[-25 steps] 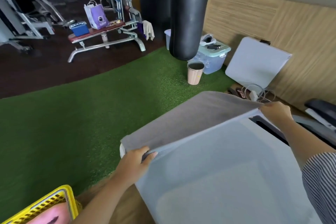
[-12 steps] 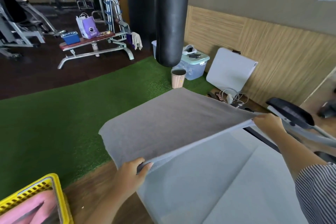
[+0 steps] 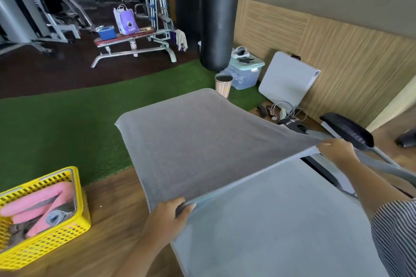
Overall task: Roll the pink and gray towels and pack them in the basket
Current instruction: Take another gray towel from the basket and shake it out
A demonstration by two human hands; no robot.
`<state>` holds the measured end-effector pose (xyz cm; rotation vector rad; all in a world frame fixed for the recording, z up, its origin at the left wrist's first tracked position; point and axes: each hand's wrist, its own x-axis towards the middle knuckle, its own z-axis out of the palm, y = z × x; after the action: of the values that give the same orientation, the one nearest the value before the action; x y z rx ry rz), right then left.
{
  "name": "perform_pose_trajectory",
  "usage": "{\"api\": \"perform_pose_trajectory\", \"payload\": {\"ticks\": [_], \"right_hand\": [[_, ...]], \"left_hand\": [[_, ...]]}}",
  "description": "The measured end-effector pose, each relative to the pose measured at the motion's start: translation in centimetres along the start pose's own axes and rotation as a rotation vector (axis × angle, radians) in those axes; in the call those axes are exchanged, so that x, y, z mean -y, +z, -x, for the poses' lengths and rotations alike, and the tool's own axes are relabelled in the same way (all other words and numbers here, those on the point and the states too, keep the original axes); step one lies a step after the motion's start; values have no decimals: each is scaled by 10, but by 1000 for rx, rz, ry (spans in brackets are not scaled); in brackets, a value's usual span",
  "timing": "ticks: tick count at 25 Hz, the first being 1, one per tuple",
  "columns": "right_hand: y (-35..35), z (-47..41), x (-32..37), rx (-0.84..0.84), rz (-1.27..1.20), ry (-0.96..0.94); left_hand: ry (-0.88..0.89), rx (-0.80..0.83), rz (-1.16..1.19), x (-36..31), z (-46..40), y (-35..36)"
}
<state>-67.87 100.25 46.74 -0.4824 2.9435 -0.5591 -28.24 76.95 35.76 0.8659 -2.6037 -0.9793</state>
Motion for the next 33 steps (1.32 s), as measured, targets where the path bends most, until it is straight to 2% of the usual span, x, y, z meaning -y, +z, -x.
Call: {"api": "perform_pose_trajectory", "payload": {"ticks": [7,14,21,24,28,30,33], "right_hand": [[-8,48,-73,35,19,14],[-25,114,-142,40,148,28],[-61,138,-211,13,109,-10],[-69,118,-244,6,101,-74],[-77,87,-291,63,127,-219],[-74,76,-319,147,121,-320],[-60,68,-350,303,180,-435]], "left_hand": [[22,-44,-59,-32,65,34],[35,-42,-58,-57,145,70],[-39,-30,-50,-107,192,117],[-67,-92,-33,-132,205,147],[-192,-187,-22,-162,223,193],[-224,-245,8,-172,234,220],[-265,-299,-86,-179,256,251]]}}
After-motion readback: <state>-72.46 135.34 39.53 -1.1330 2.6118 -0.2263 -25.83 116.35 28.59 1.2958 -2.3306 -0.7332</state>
